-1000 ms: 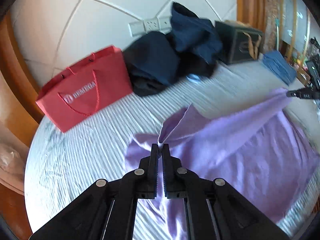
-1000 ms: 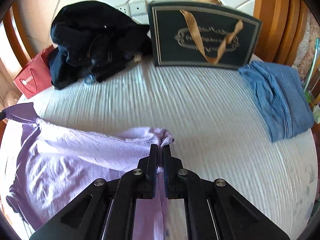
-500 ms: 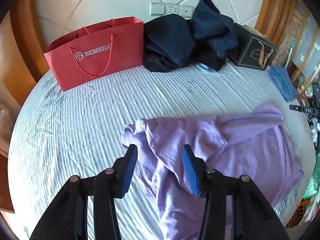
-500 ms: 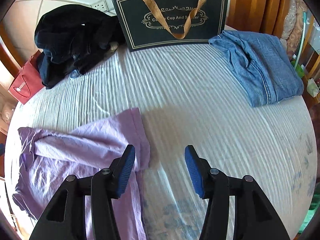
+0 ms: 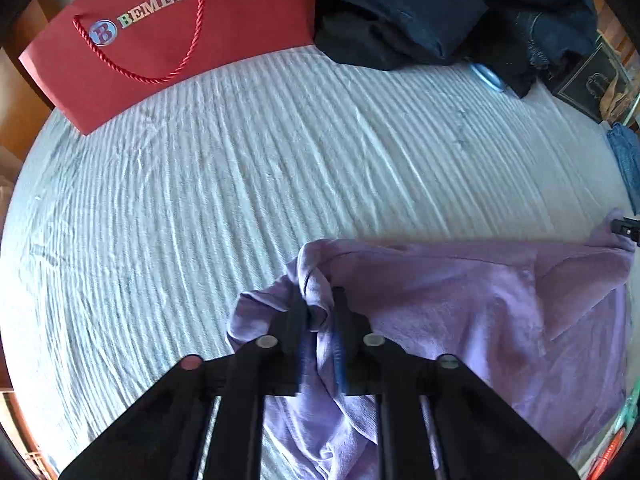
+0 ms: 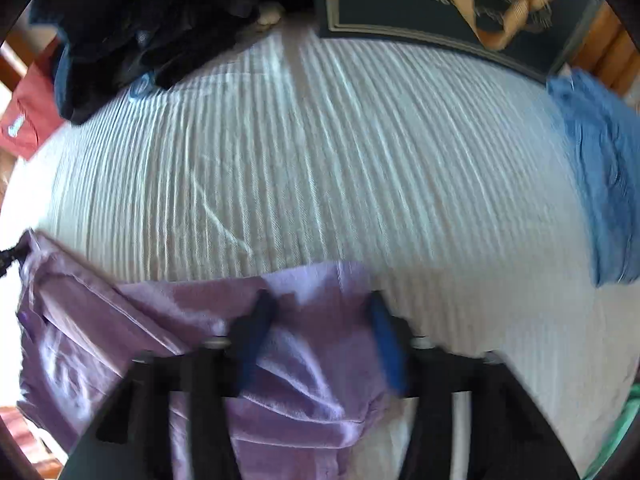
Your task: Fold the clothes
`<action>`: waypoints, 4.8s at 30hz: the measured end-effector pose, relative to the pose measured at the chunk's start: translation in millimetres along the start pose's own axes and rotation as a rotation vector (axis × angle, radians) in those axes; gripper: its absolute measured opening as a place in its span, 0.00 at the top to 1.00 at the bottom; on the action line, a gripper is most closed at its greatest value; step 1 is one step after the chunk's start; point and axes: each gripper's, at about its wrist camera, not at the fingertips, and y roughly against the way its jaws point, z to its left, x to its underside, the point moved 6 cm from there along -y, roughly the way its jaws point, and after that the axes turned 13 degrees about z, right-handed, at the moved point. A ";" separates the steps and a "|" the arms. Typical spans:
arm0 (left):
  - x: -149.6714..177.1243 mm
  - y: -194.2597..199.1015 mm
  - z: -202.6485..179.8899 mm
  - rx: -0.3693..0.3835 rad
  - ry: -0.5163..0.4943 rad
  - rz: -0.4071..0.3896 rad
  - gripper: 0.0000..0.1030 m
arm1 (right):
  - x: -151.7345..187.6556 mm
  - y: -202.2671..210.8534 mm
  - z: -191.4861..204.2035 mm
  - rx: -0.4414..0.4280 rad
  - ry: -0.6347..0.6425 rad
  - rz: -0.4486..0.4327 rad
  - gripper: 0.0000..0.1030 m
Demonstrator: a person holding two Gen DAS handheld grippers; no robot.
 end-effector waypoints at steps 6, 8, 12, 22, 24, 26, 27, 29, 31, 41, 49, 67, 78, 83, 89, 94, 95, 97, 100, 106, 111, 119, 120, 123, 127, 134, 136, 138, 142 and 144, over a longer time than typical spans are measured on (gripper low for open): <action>-30.5 24.4 5.8 -0.141 0.033 -0.132 0.94 | -39.3 39.5 -0.2 0.062 -0.020 -0.183 0.98; -47.5 29.3 11.6 -0.148 0.069 -0.146 0.92 | -56.1 45.4 -1.3 0.071 -0.039 -0.218 0.97; -53.7 45.3 16.3 -0.061 0.114 -0.133 0.82 | -71.4 54.0 -8.5 0.070 -0.103 -0.244 0.43; 87.5 81.7 44.6 -0.055 0.062 -0.145 0.60 | 53.2 63.7 -30.4 -0.006 -0.103 -0.276 0.43; 114.0 76.0 46.2 -0.040 0.069 -0.129 0.60 | 88.5 55.0 -36.5 -0.001 -0.129 -0.243 0.43; 139.6 71.7 44.6 -0.023 0.069 -0.118 0.60 | 121.3 47.8 -41.4 -0.041 -0.167 -0.221 0.43; 151.0 70.3 41.2 -0.018 0.059 -0.117 0.60 | 137.4 44.5 -42.9 -0.060 -0.181 -0.210 0.43; 171.3 66.3 32.5 0.001 0.032 -0.109 0.60 | 165.2 38.7 -47.0 -0.041 -0.201 -0.190 0.42; 188.8 60.6 22.0 0.031 0.001 -0.090 0.60 | 189.0 34.6 -51.3 -0.039 -0.222 -0.164 0.42; 237.1 66.5 -4.9 0.086 -0.047 -0.123 0.59 | 240.0 34.4 -47.1 -0.070 -0.227 -0.188 0.42; 277.8 68.8 -33.6 0.130 -0.058 -0.131 0.48 | 252.2 30.9 -24.0 -0.121 -0.066 -0.207 0.30; 293.5 129.5 -67.8 0.084 -0.173 -0.162 0.94 | 245.1 43.5 -1.7 -0.049 0.121 -0.202 0.89; 85.4 113.2 -46.4 0.013 -0.200 -0.127 0.64 | 144.3 95.8 -44.4 -0.012 -0.035 -0.273 0.56; 93.8 117.0 -10.9 0.088 -0.104 -0.160 0.59 | 167.4 97.3 -43.9 -0.058 -0.095 -0.277 0.45; 174.6 93.2 -9.4 0.095 -0.101 -0.125 0.57 | 220.1 55.7 -45.8 -0.129 -0.176 -0.211 0.44; 202.7 69.5 -22.6 0.126 -0.052 -0.103 0.57 | 237.6 33.0 -35.3 -0.165 -0.175 -0.173 0.43; 204.1 66.8 -25.0 0.133 -0.035 -0.106 0.57 | 239.4 33.7 -32.2 -0.172 -0.164 -0.179 0.41; 207.3 63.5 -32.1 0.146 -0.021 -0.114 0.57 | 243.3 36.2 -25.9 -0.173 -0.137 -0.196 0.30; 209.5 54.9 -43.3 0.119 -0.030 -0.119 0.57 | 247.8 37.6 -20.1 -0.162 -0.102 -0.215 0.28; 204.2 26.6 -38.8 0.045 -0.065 -0.042 0.96 | 237.8 12.6 12.4 -0.107 0.031 -0.164 0.64; 217.0 55.4 -13.2 -0.019 -0.102 -0.051 0.96 | 238.4 17.0 6.4 -0.007 0.042 -0.134 0.98; 252.8 37.0 14.5 -0.120 -0.230 0.132 0.93 | 250.4 41.1 -44.5 0.070 -0.023 -0.107 0.87; 253.0 42.8 18.8 -0.106 -0.217 0.123 0.92 | 248.8 45.7 -39.9 0.046 -0.016 -0.120 0.69; 241.0 77.7 28.7 -0.016 -0.158 0.031 0.78 | 243.3 59.9 -23.0 -0.031 0.012 -0.159 0.38; 217.4 105.3 26.2 0.030 -0.122 -0.082 0.52 | 224.6 56.1 -1.1 -0.040 0.051 -0.155 0.38; 196.8 65.0 17.5 0.067 -0.068 -0.038 0.52 | 197.9 46.8 37.5 -0.090 0.118 -0.134 0.38; 193.7 55.4 22.4 0.070 -0.032 -0.032 0.52 | 178.8 52.4 59.3 -0.098 0.159 -0.149 0.56; 194.0 50.4 27.8 0.075 0.003 -0.032 0.52 | 157.9 58.2 82.1 -0.103 0.204 -0.169 0.58; 184.1 53.9 46.0 0.124 0.081 -0.061 0.52 | 109.2 65.2 121.0 -0.078 0.266 -0.202 0.58; 171.4 60.5 55.9 0.126 0.095 -0.087 0.52 | 85.5 67.7 129.8 -0.067 0.263 -0.213 0.56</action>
